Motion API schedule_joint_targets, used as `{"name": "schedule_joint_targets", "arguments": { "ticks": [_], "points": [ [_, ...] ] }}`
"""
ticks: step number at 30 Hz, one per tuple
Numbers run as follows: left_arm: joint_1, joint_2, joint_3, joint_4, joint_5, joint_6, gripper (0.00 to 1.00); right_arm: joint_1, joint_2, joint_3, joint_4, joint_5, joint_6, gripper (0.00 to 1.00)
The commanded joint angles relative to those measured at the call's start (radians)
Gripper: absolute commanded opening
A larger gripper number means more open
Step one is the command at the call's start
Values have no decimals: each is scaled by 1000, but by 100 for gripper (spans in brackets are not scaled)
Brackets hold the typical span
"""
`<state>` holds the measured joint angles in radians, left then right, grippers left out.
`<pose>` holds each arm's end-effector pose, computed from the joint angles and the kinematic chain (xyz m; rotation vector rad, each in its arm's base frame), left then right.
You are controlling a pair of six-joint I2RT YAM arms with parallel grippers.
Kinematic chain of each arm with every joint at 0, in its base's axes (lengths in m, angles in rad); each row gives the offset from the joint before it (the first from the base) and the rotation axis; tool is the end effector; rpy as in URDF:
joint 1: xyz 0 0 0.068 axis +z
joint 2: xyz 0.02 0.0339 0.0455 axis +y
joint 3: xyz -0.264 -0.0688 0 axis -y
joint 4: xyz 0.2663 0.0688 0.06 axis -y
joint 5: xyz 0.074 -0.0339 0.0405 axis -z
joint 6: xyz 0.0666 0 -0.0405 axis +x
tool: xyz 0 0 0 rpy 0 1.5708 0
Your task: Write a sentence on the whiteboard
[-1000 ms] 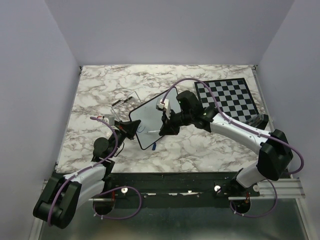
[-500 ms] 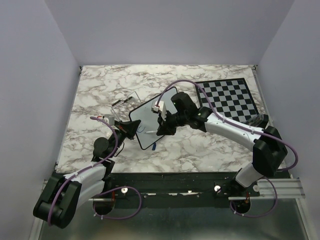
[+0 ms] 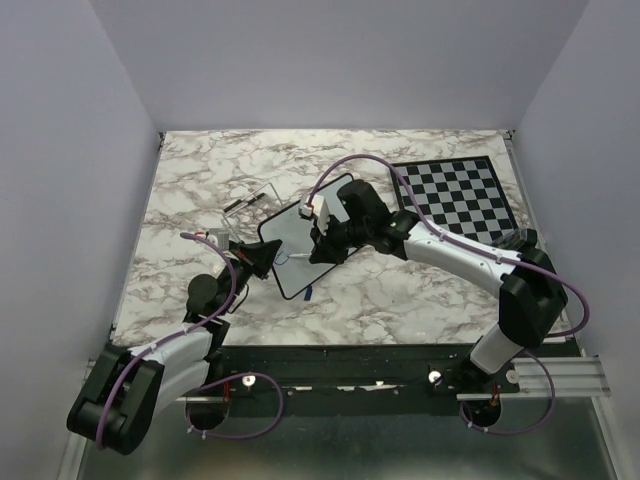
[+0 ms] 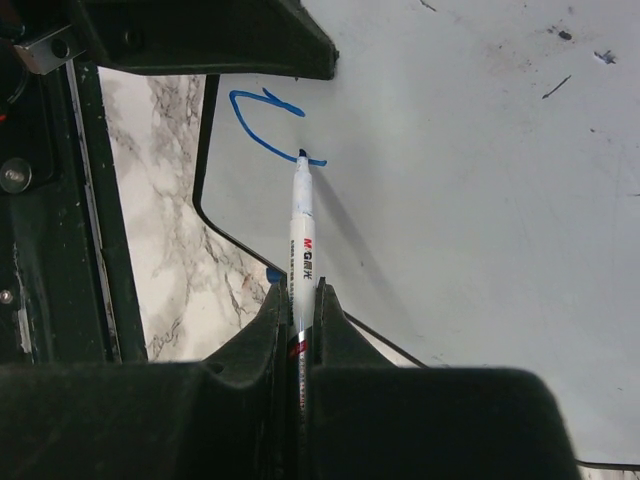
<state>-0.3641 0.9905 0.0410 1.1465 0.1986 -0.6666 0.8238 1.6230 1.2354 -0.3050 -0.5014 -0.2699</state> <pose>0.1968 -0.0891 0.1799 -0.0440 1.4501 -0.9903 0.2516 0.3188 0.2475 -1.4249 1.8113 0.8575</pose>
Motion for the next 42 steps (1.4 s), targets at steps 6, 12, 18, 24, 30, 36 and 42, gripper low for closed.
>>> {"name": "schedule_joint_targets", "arguments": {
  "ticks": [6, 12, 18, 24, 30, 36, 42],
  "points": [
    [-7, 28, -18, 15, 35, 19, 0, 5, 28, 36, 30, 83, 49, 1],
    [-7, 30, -21, 19, 35, 16, 0, 3, 15, 29, 46, 124, 74, 0],
    [-7, 28, -23, 19, 32, 16, 0, 0, 0, 26, 50, 132, 86, 0],
    [-7, 30, -23, 21, 32, 15, 0, -9, -11, 22, 50, 130, 89, 1],
    [-7, 30, -23, 21, 32, 15, 0, -20, -17, 19, 52, 129, 92, 1],
    [-7, 33, -23, 22, 32, 13, 0, -29, -22, 16, 52, 130, 95, 1],
    [-7, 25, -23, 16, 30, 10, 0, -31, -3, 4, 50, 136, 103, 1]
  ]
}}
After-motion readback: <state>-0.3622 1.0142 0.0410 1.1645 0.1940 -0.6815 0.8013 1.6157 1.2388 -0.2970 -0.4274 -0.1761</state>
